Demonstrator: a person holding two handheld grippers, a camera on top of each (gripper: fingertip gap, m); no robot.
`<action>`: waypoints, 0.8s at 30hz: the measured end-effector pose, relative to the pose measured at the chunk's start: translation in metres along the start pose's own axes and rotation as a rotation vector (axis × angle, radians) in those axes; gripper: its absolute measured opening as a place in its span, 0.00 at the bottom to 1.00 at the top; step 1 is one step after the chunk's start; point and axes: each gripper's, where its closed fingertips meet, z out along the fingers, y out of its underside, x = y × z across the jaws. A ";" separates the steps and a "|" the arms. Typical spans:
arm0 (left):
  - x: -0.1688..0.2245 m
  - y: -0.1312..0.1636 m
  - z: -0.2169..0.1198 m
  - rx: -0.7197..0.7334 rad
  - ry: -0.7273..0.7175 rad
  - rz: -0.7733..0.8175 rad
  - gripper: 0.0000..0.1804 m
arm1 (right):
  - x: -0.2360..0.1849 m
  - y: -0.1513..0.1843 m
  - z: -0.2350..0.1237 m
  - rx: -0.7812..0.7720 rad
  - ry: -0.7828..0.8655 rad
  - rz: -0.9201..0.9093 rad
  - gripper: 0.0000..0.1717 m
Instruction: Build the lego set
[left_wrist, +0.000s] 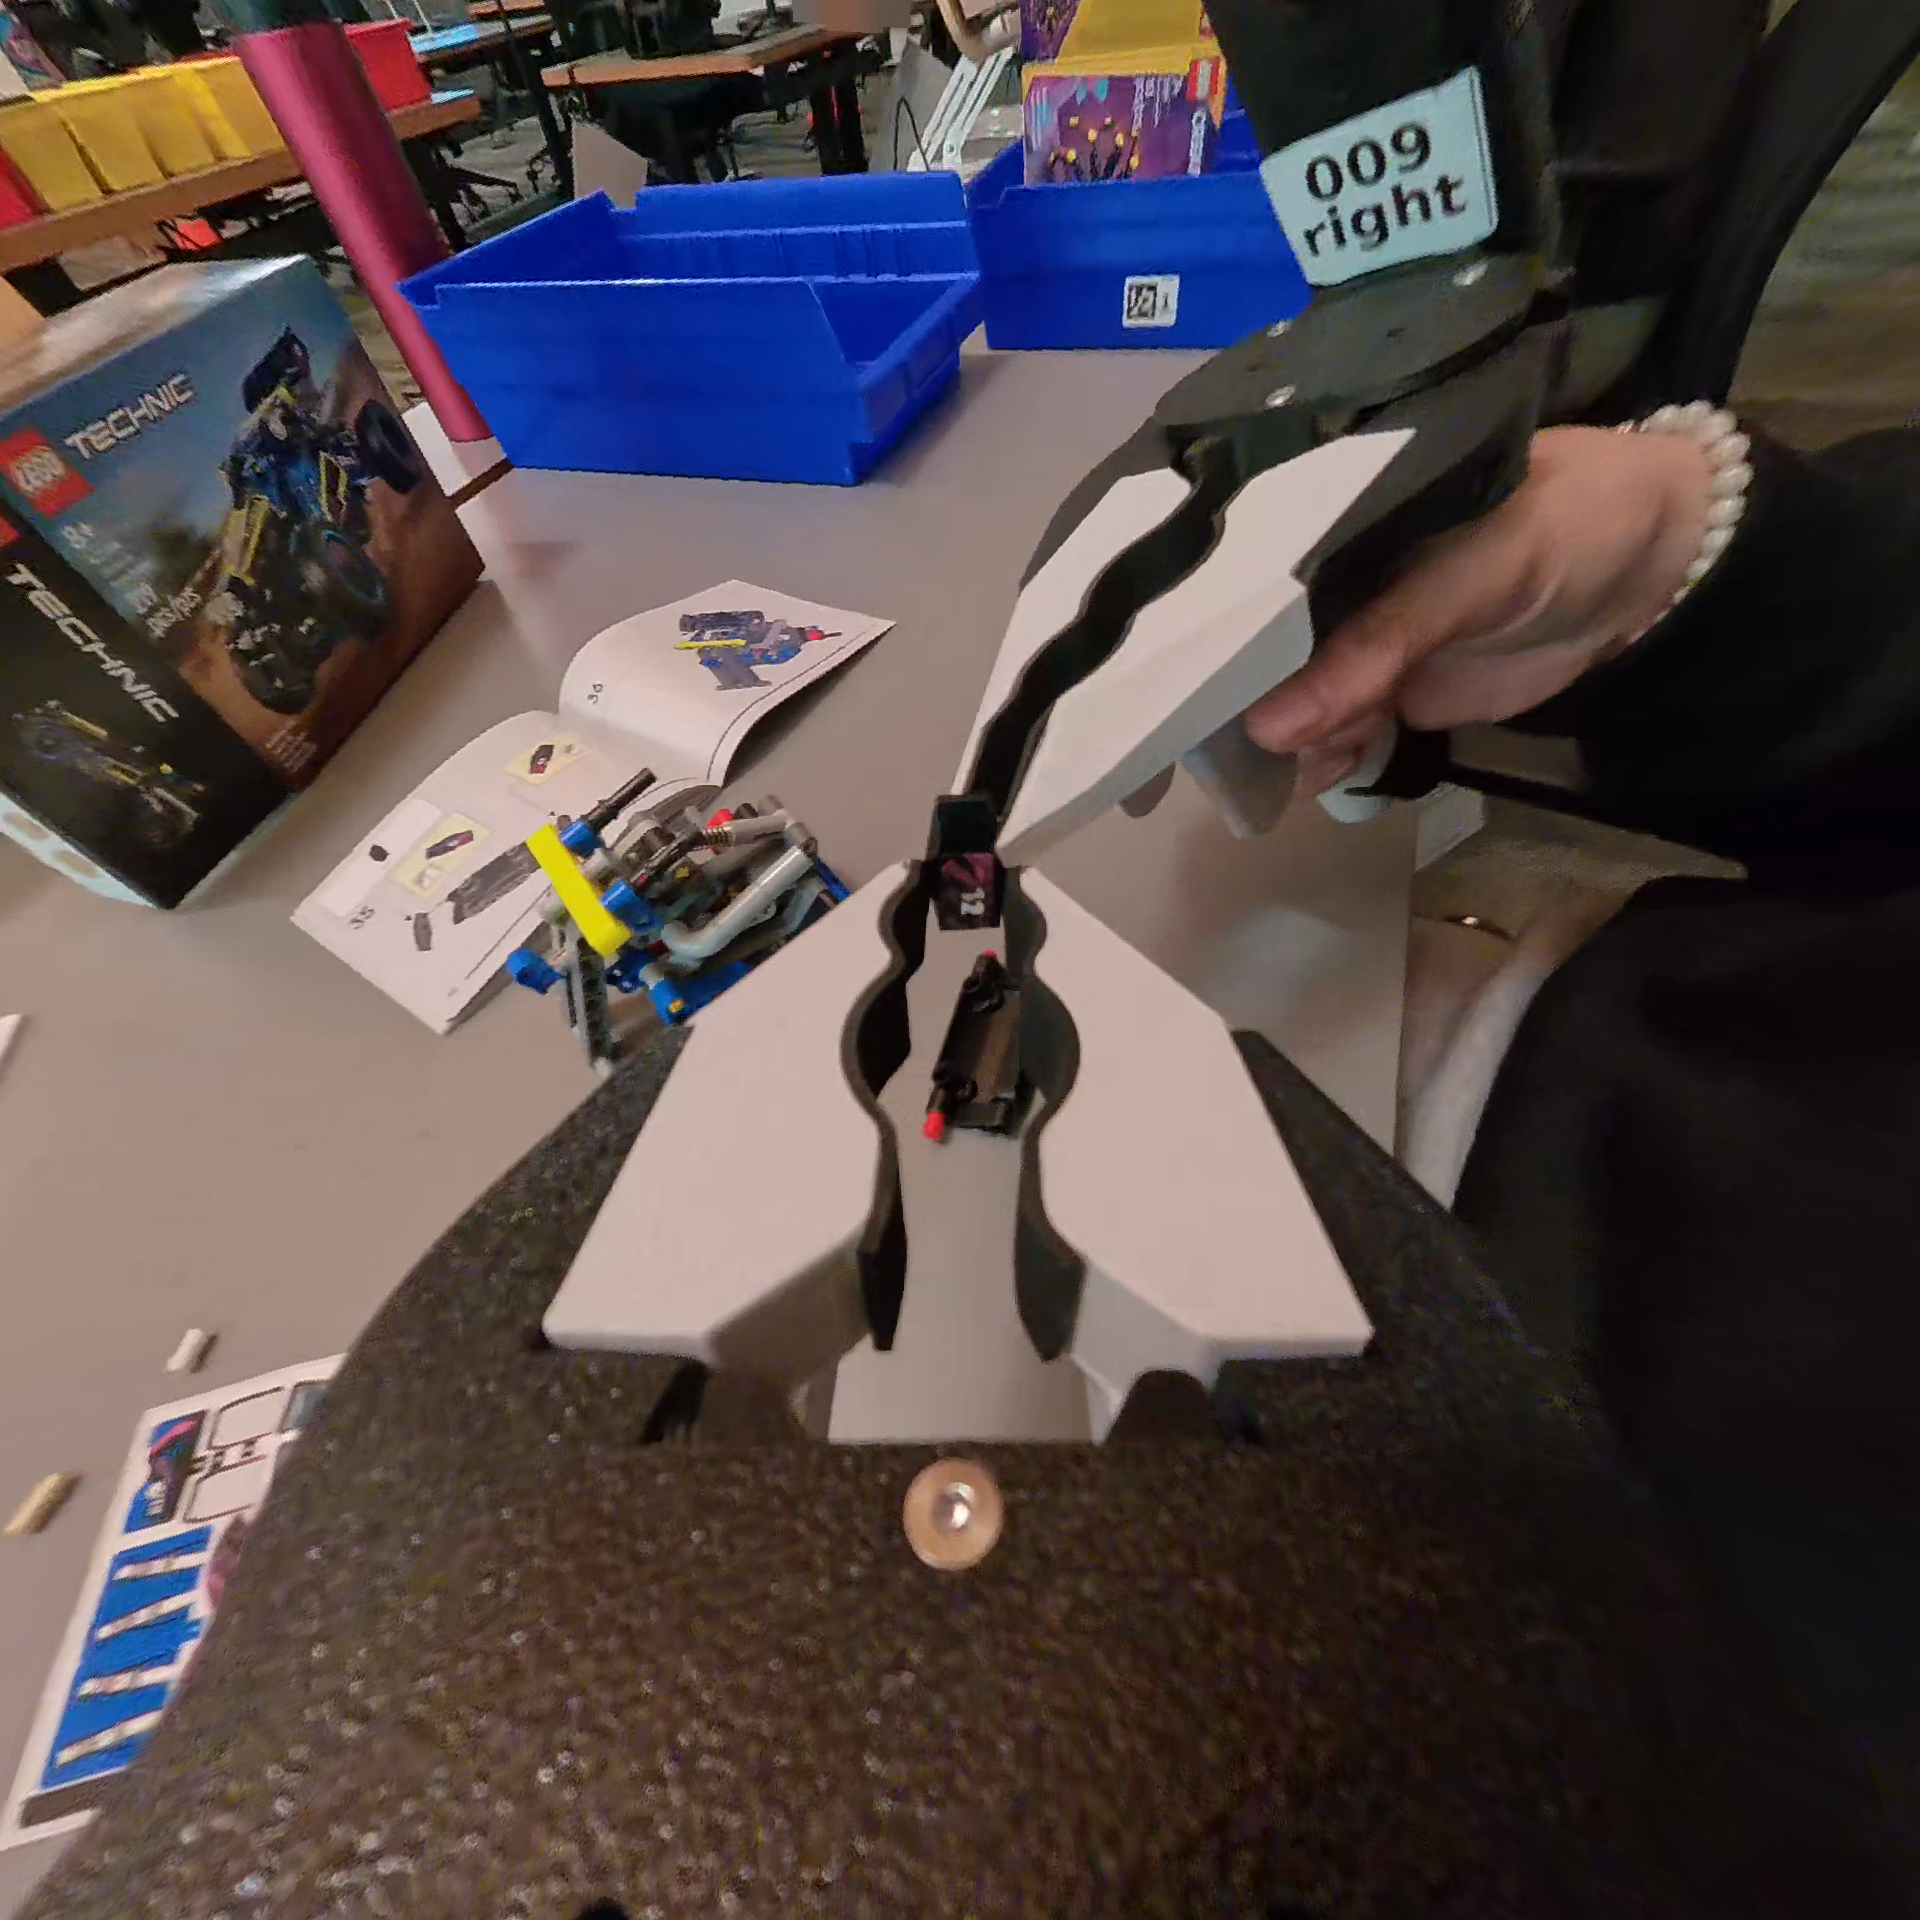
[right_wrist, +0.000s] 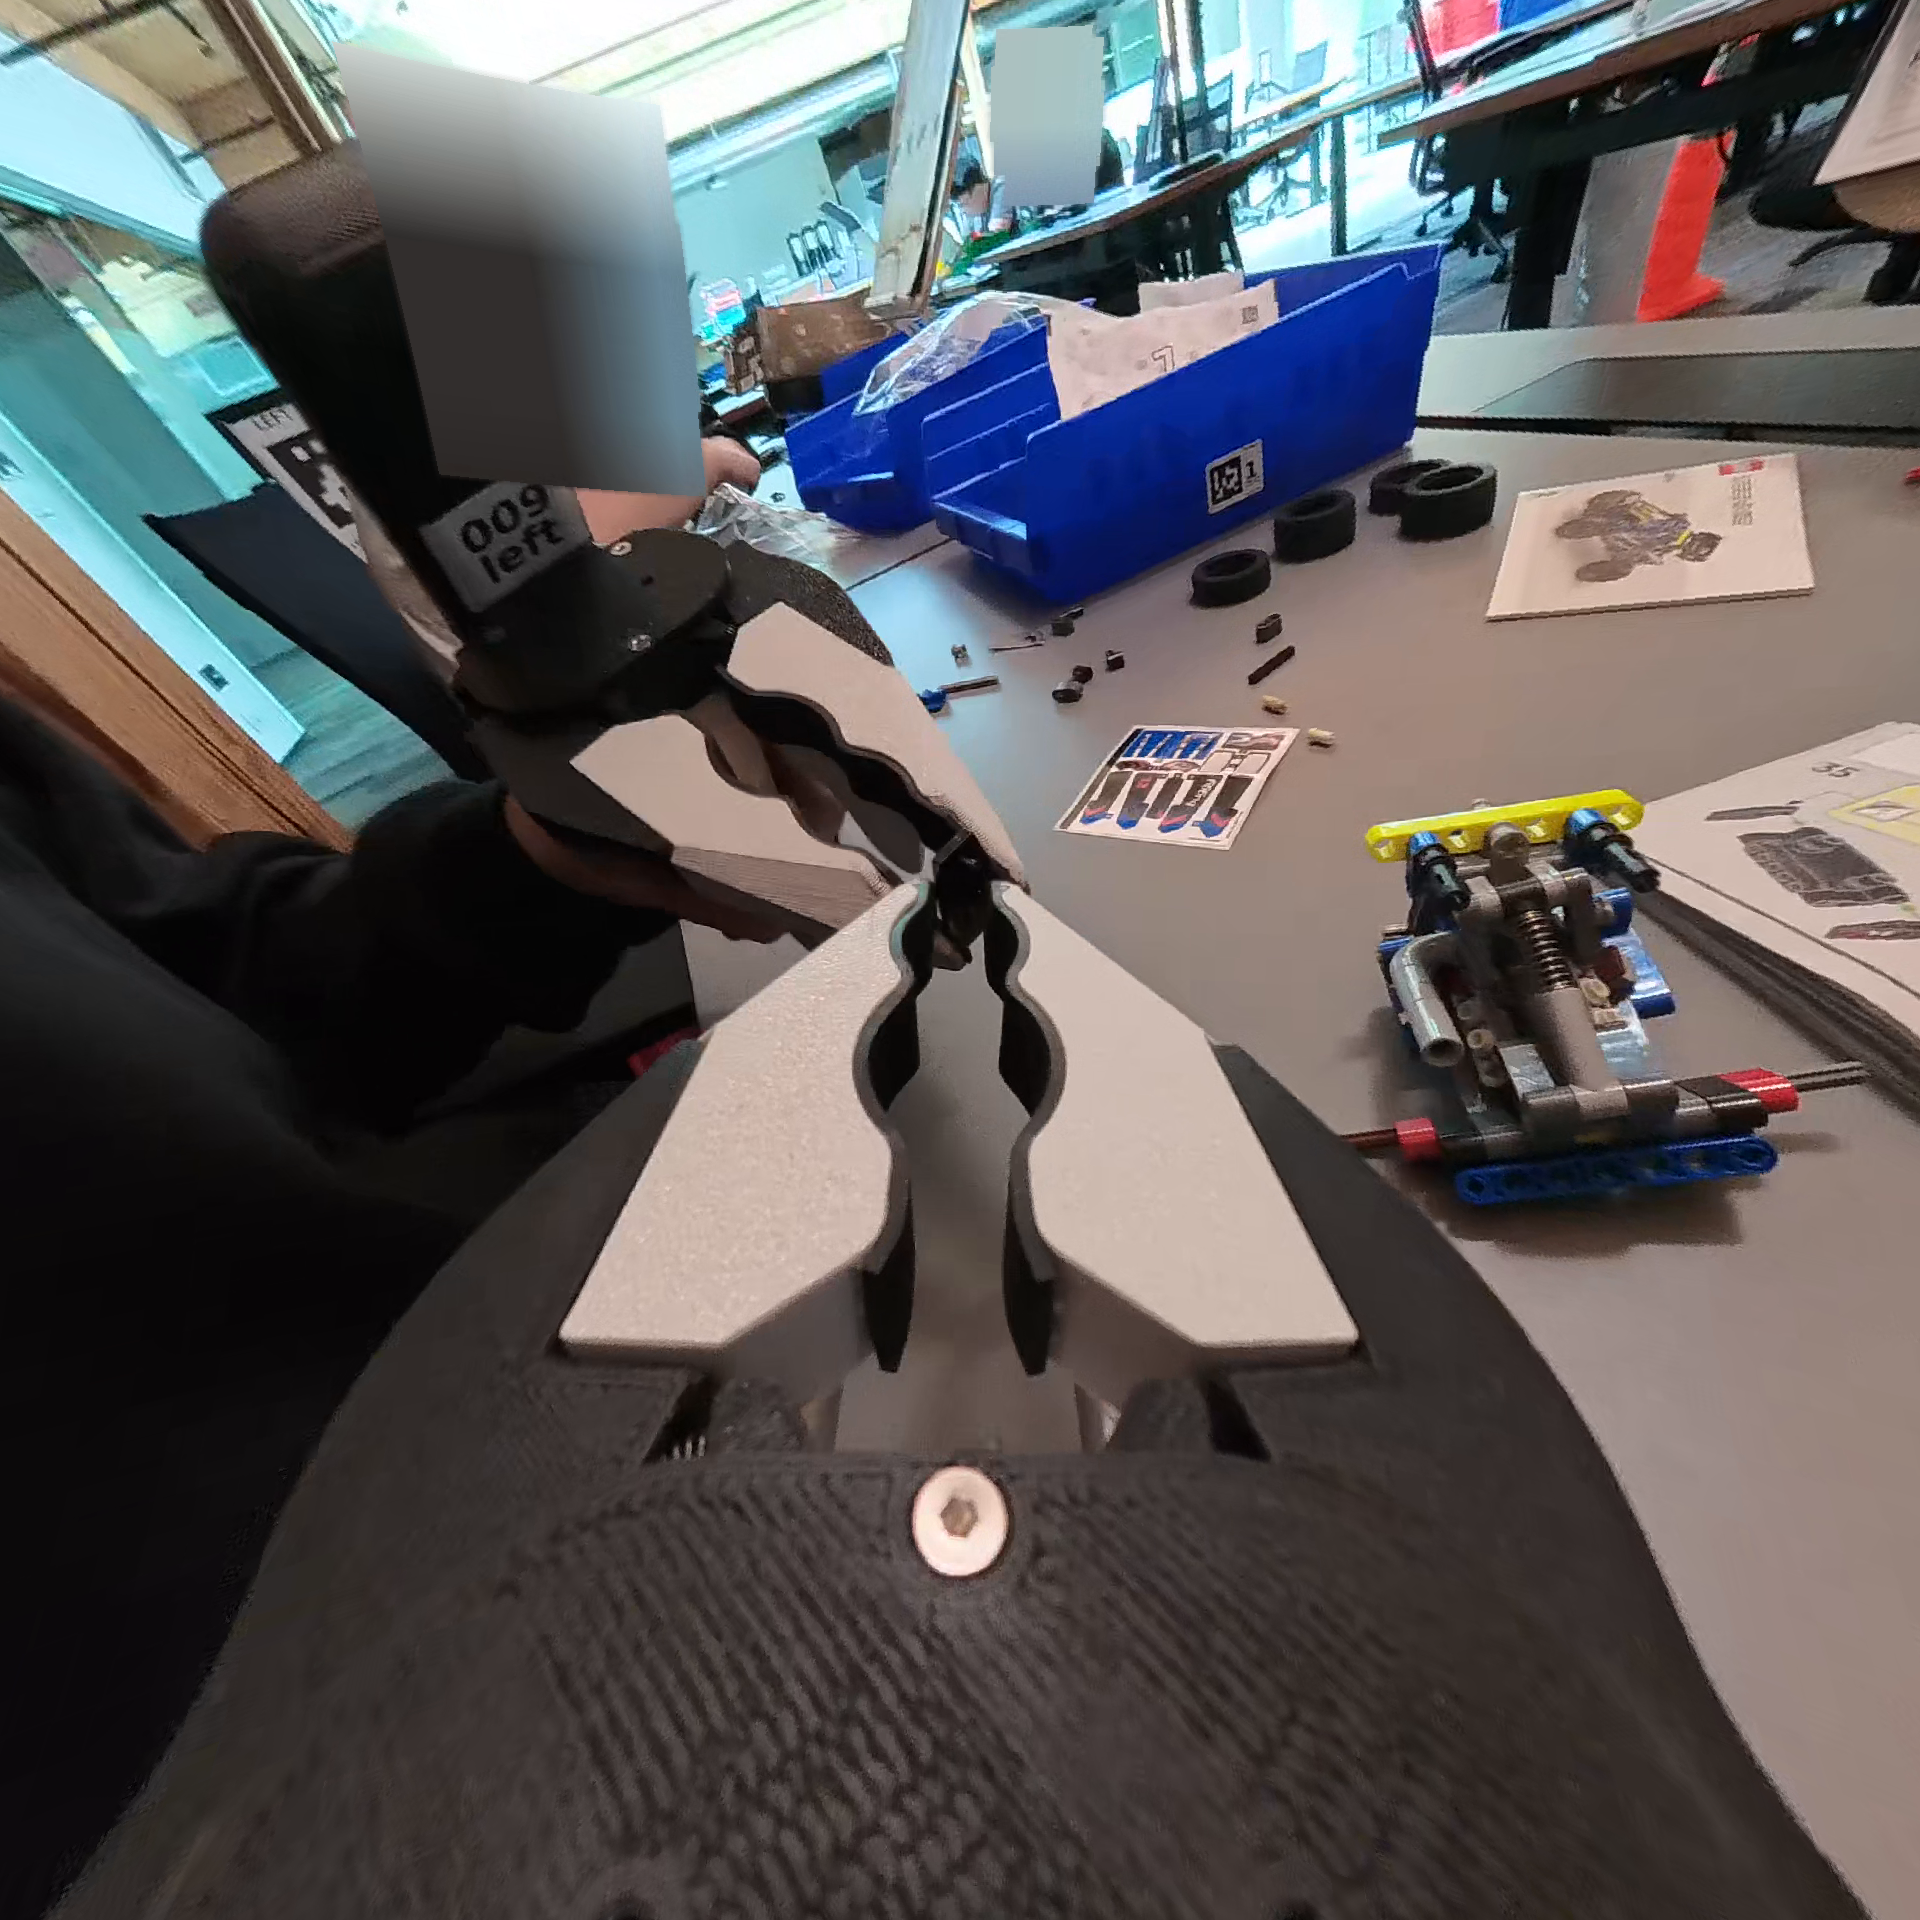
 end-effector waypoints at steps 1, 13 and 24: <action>-0.001 0.002 0.000 -0.015 -0.012 0.026 0.06 | 0.001 0.001 0.001 -0.012 0.006 0.001 0.03; -0.007 0.008 0.004 -0.078 -0.145 0.159 0.07 | 0.010 0.009 0.006 0.000 0.016 0.164 0.03; -0.005 0.032 -0.003 -0.069 0.046 -0.152 0.07 | 0.053 0.077 -0.022 -0.544 0.109 -0.582 0.22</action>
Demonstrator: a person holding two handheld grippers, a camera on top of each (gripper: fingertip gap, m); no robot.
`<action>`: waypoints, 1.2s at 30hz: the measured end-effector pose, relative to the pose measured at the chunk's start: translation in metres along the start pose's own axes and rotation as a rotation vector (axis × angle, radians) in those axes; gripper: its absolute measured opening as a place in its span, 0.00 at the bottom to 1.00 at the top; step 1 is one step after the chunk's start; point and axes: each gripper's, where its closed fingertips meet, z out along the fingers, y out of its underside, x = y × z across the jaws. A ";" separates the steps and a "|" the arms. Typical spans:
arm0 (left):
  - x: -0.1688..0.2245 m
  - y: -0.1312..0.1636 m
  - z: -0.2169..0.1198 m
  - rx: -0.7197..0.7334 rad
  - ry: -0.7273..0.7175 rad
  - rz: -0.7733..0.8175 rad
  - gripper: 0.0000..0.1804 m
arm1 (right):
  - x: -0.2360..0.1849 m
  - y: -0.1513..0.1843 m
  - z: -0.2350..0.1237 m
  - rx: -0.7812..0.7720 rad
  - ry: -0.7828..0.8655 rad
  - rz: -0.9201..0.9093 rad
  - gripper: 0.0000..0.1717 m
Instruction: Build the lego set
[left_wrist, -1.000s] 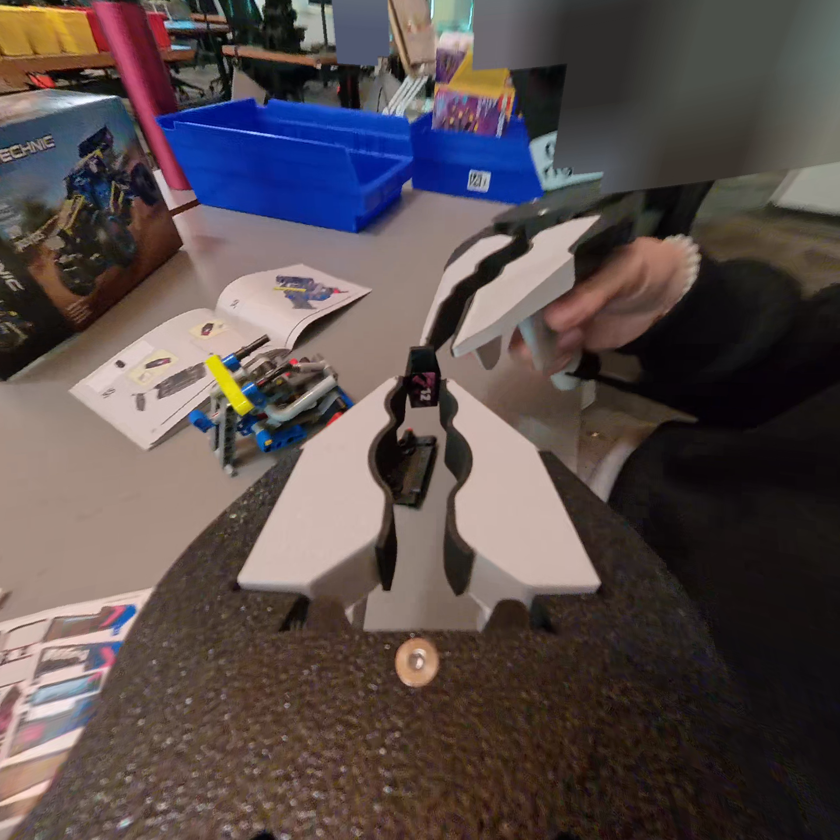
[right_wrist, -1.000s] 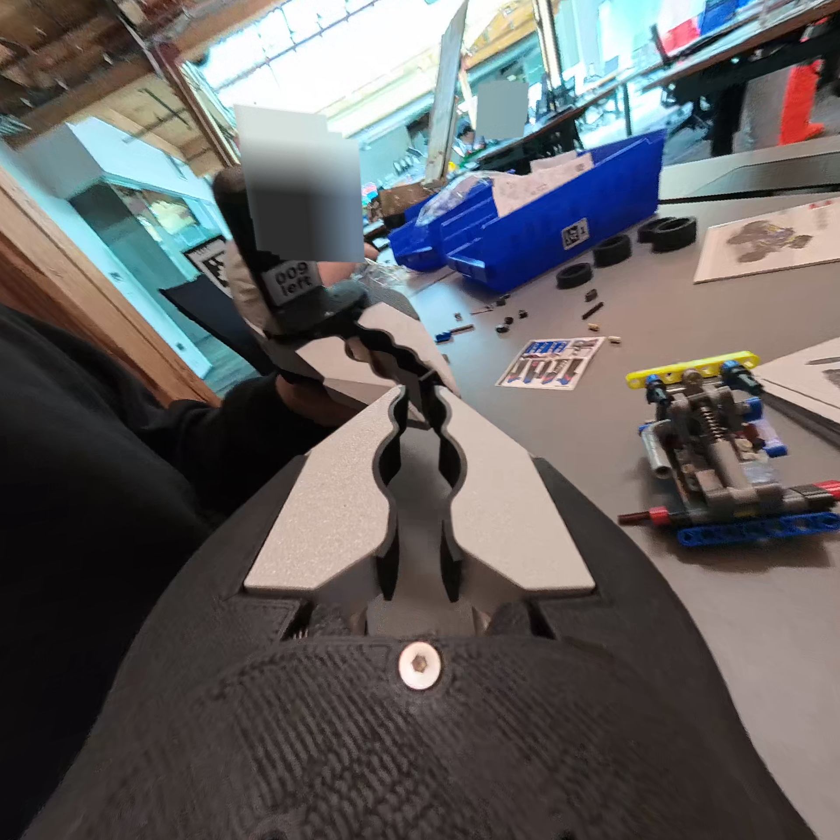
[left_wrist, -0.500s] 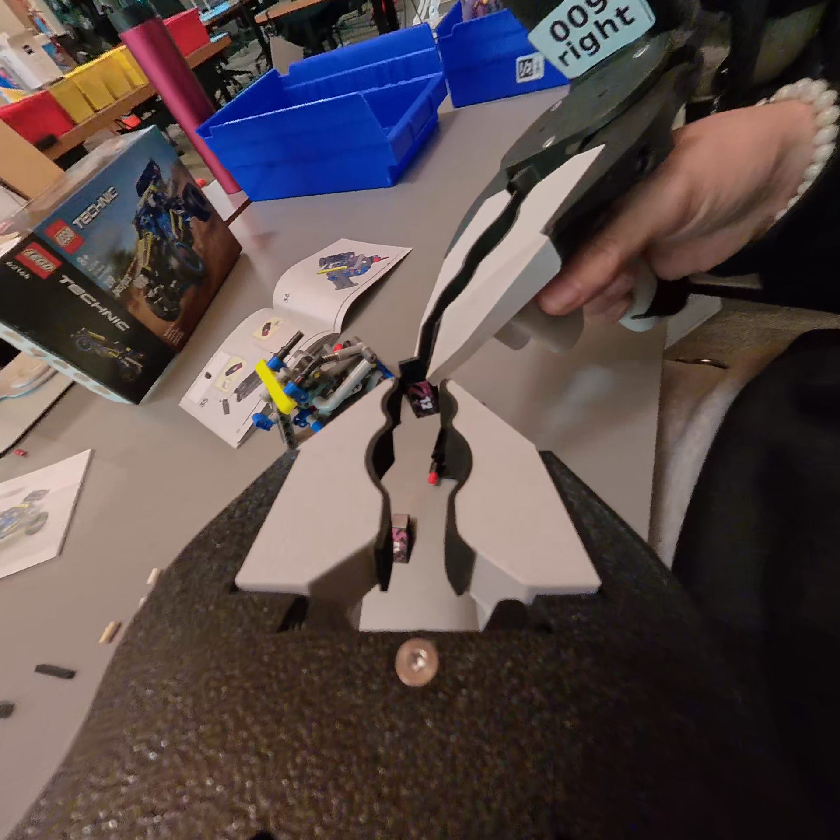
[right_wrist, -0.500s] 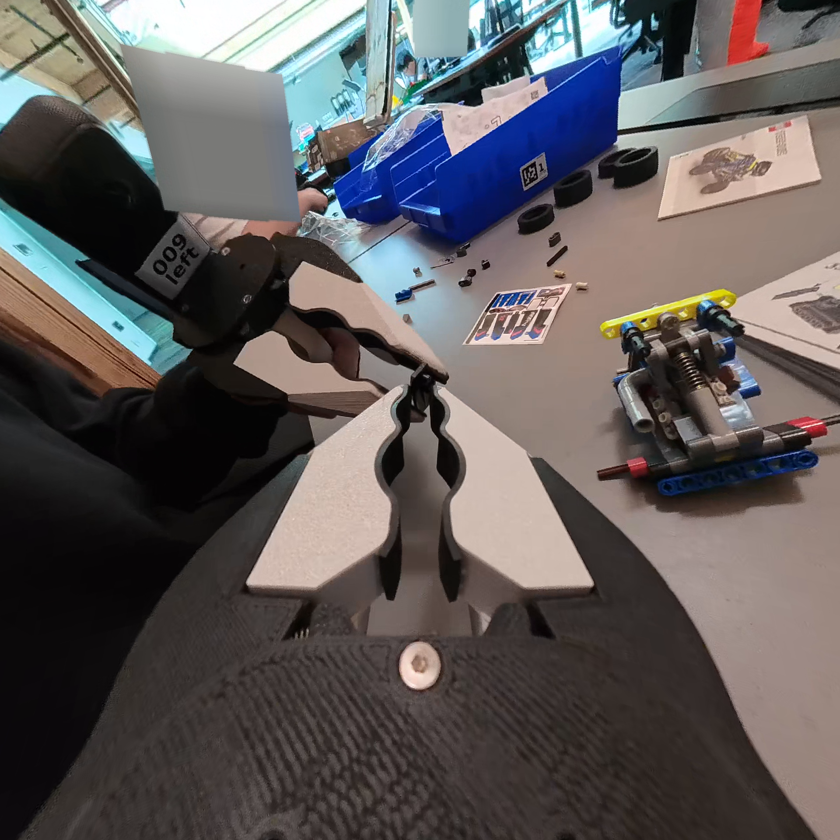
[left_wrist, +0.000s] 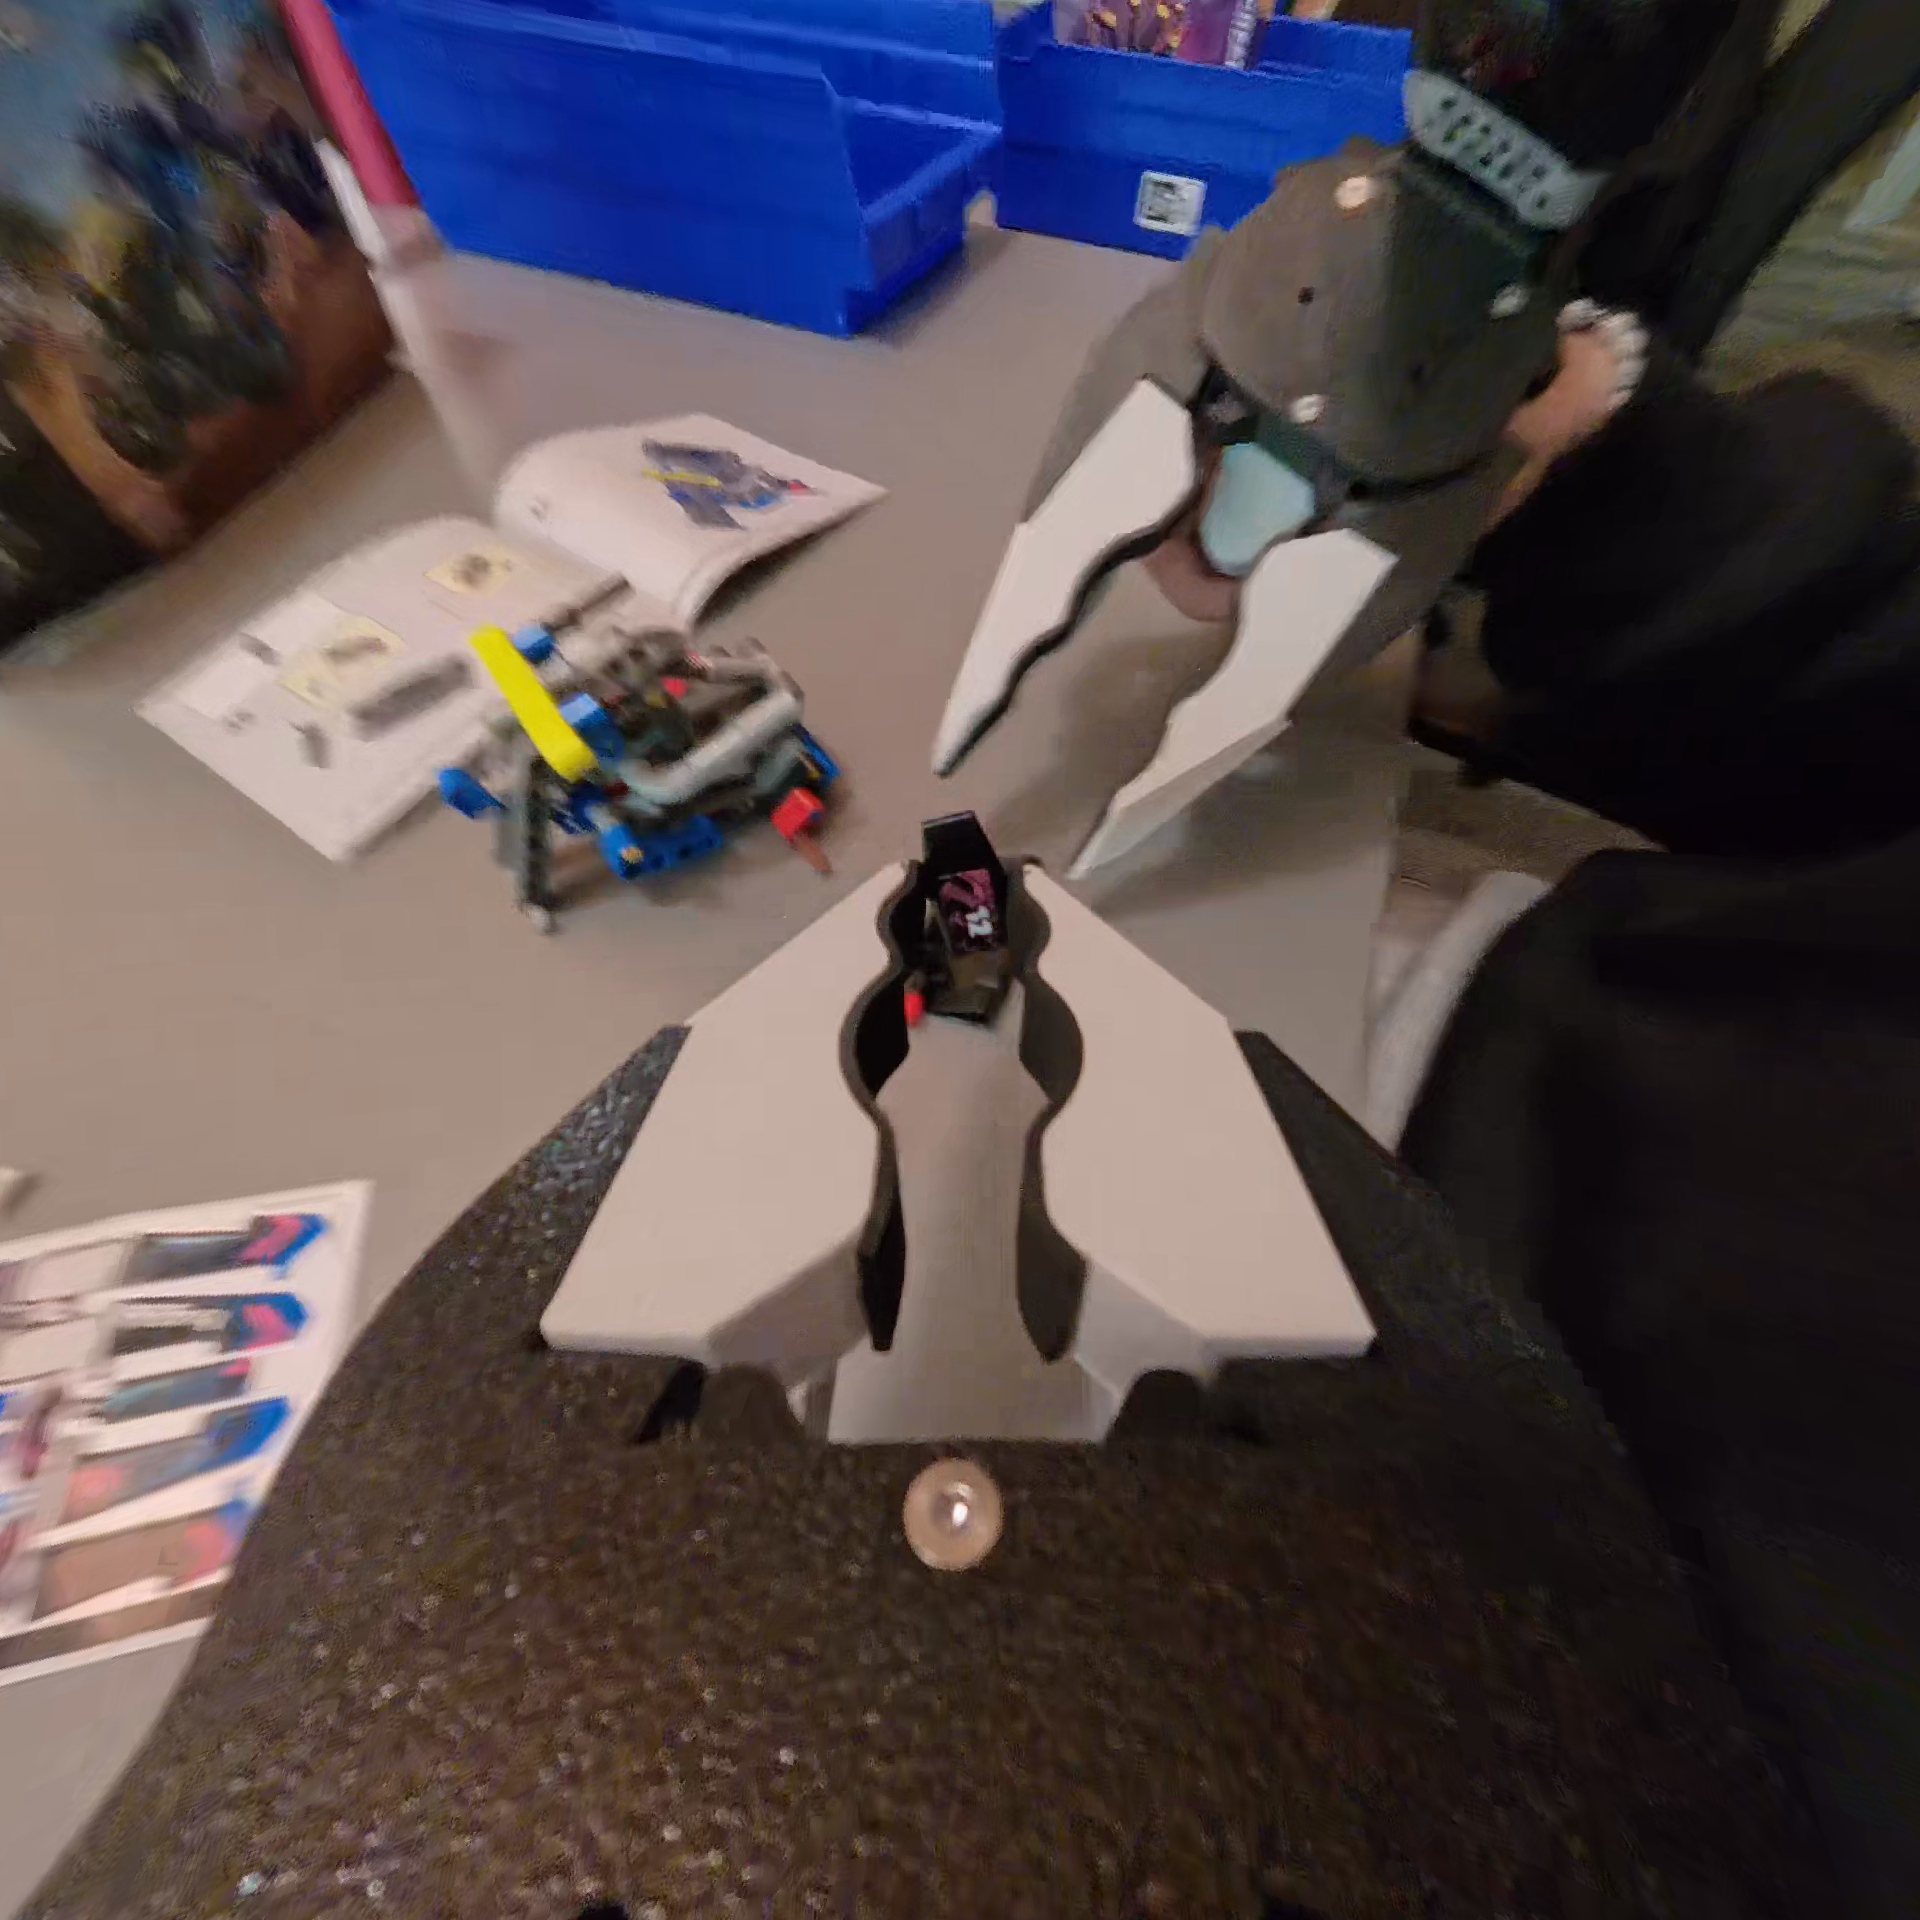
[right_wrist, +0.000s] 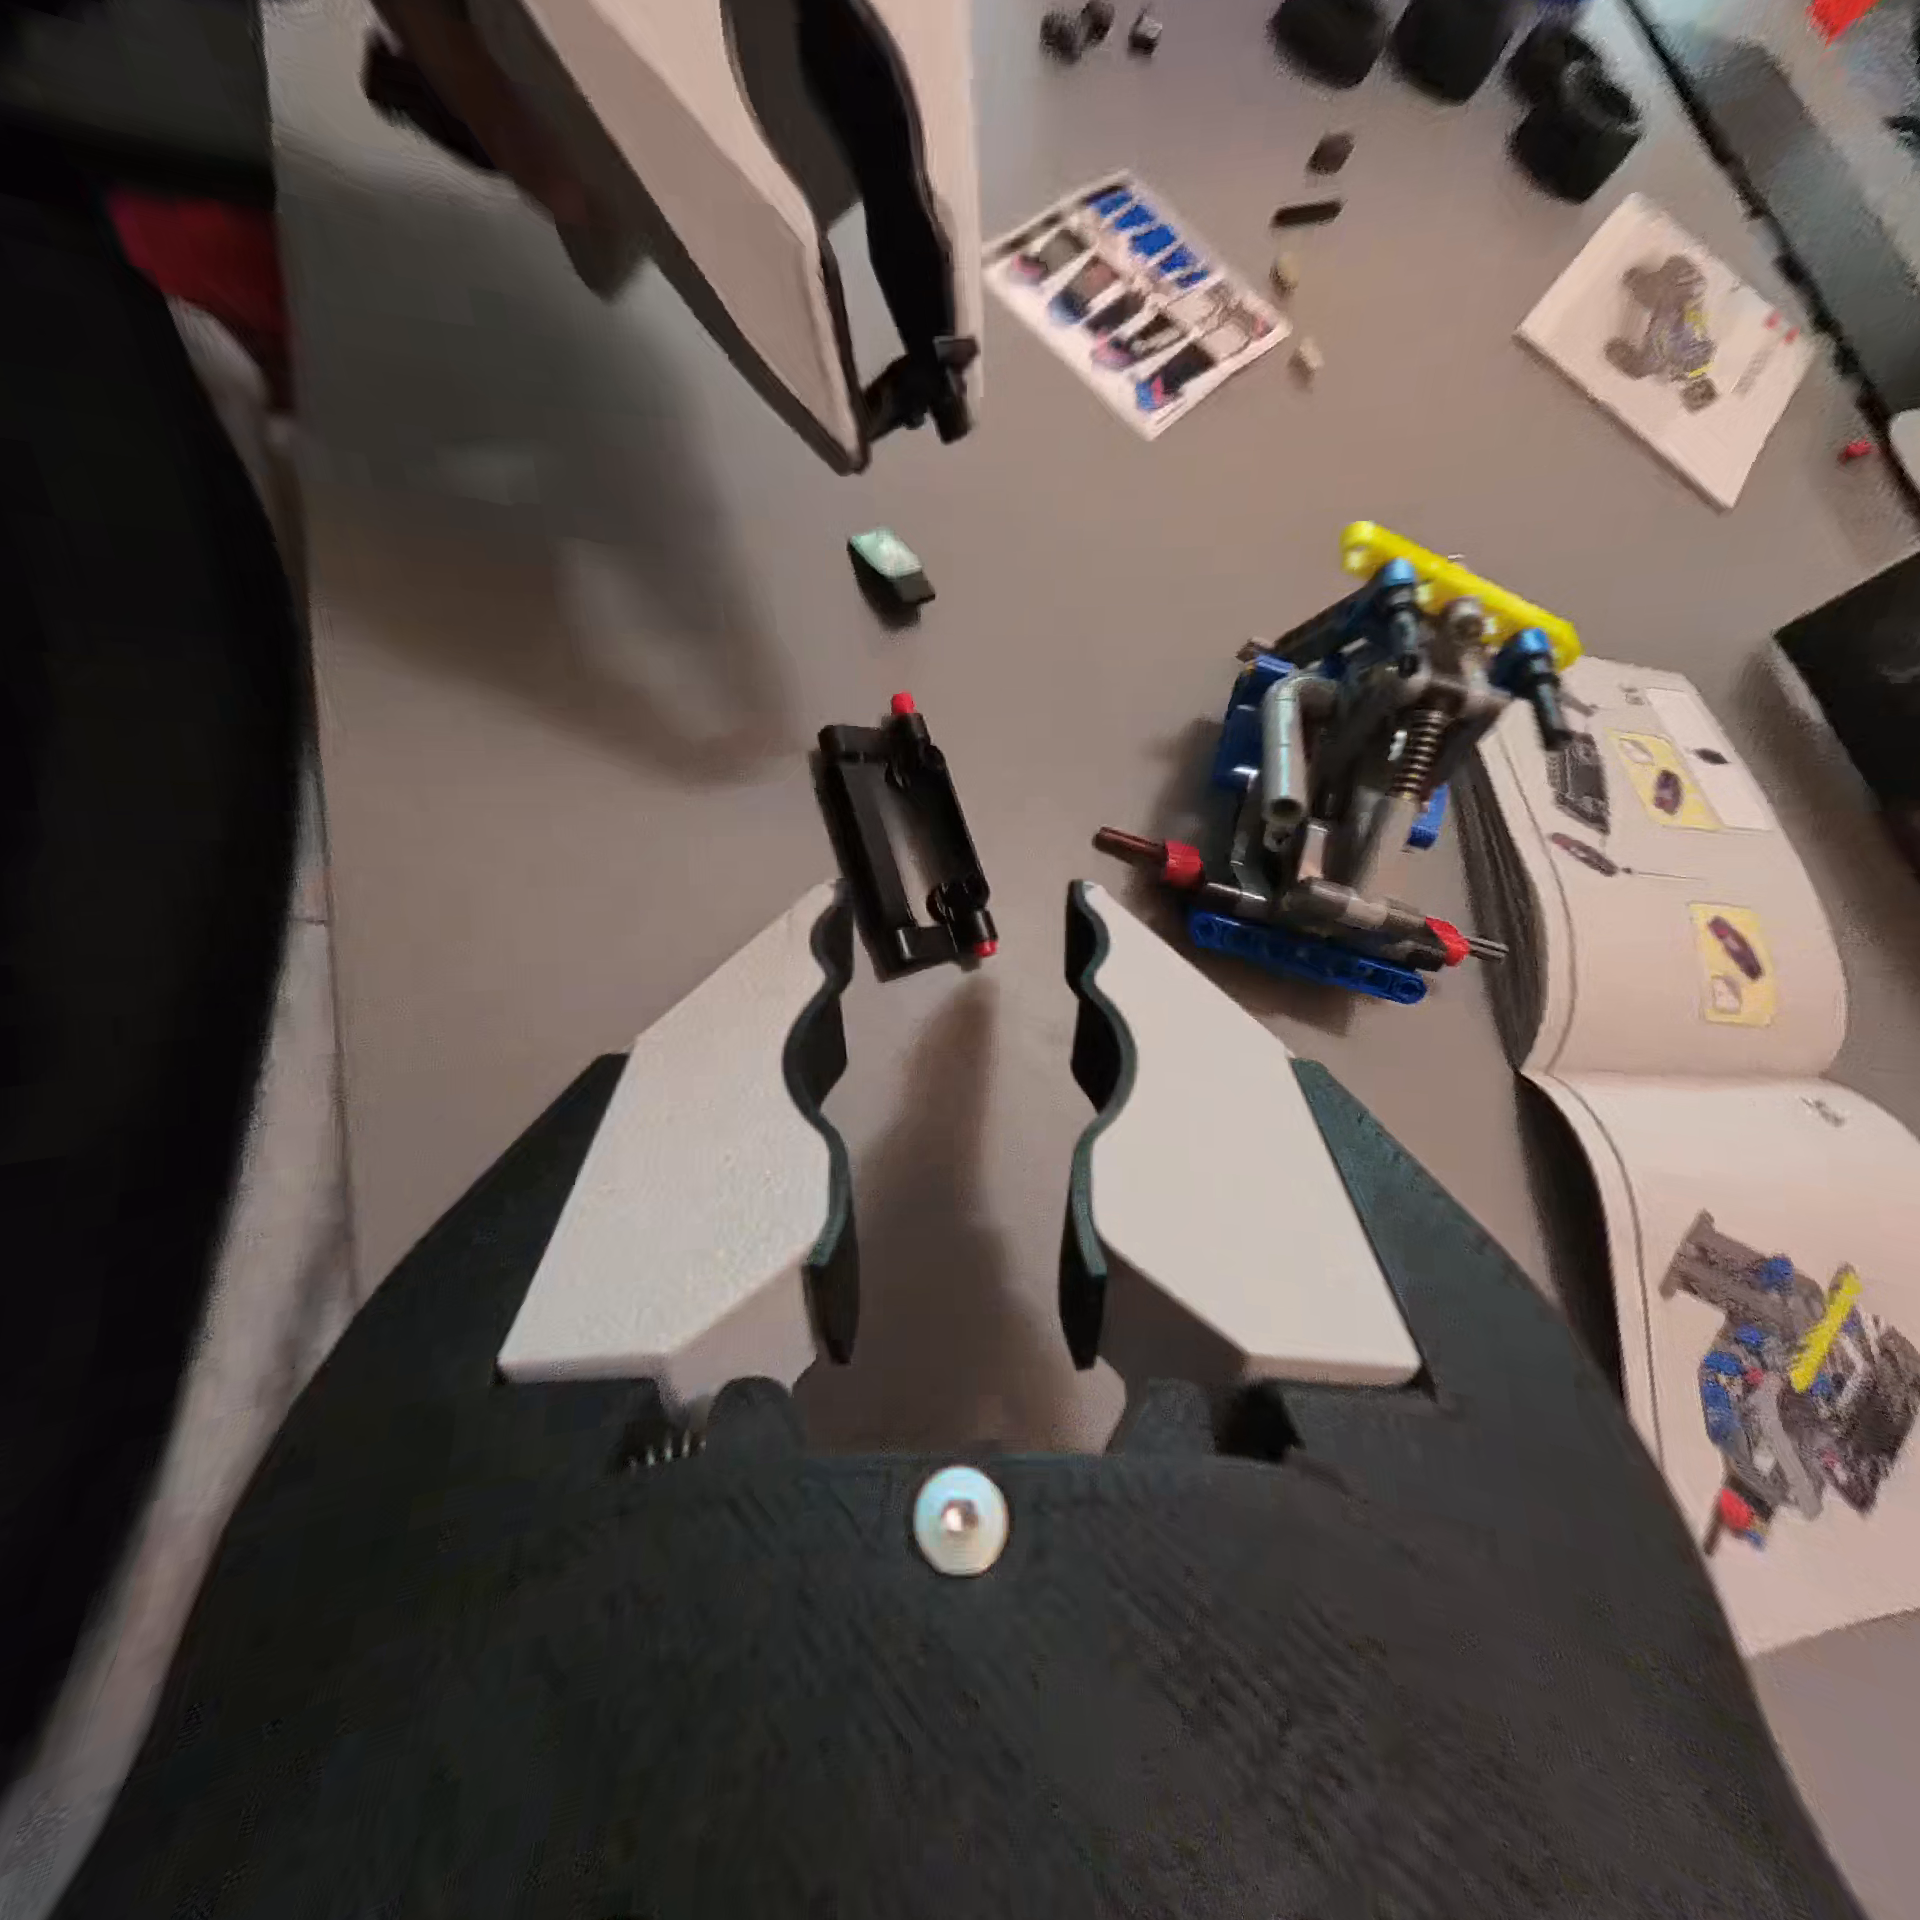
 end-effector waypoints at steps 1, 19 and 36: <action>0.004 0.004 0.000 -0.014 0.054 -0.069 0.07 | -0.002 0.002 0.006 -0.019 -0.029 -0.016 0.24; -0.003 0.032 -0.011 0.033 0.259 -0.577 0.07 | -0.017 -0.012 0.038 0.004 -0.020 -0.279 0.15; -0.009 0.037 -0.008 -0.020 0.200 -0.482 0.06 | -0.010 -0.046 0.032 0.219 0.422 -0.525 0.15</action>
